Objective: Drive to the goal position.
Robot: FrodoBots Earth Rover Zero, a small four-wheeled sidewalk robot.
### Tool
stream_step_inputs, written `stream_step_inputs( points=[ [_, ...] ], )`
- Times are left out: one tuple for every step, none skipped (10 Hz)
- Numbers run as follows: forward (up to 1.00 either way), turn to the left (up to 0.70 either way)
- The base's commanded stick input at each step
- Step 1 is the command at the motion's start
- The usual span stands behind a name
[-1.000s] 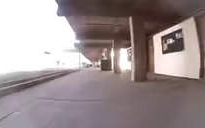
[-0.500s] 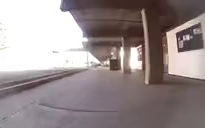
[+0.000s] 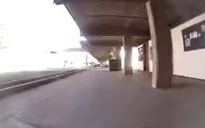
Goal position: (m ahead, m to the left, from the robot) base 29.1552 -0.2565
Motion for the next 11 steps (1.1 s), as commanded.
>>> stream_step_inputs(
  points=[
    [1.0,0.01],
    [1.0,0.01],
    [1.0,0.01],
    [1.0,0.01],
    [1.0,0.01],
    [1.0,0.01],
    [1.0,0.04],
    [1.0,0.19],
    [1.0,0.37],
    [1.0,0.17],
    [1.0,0.01]
  ],
)
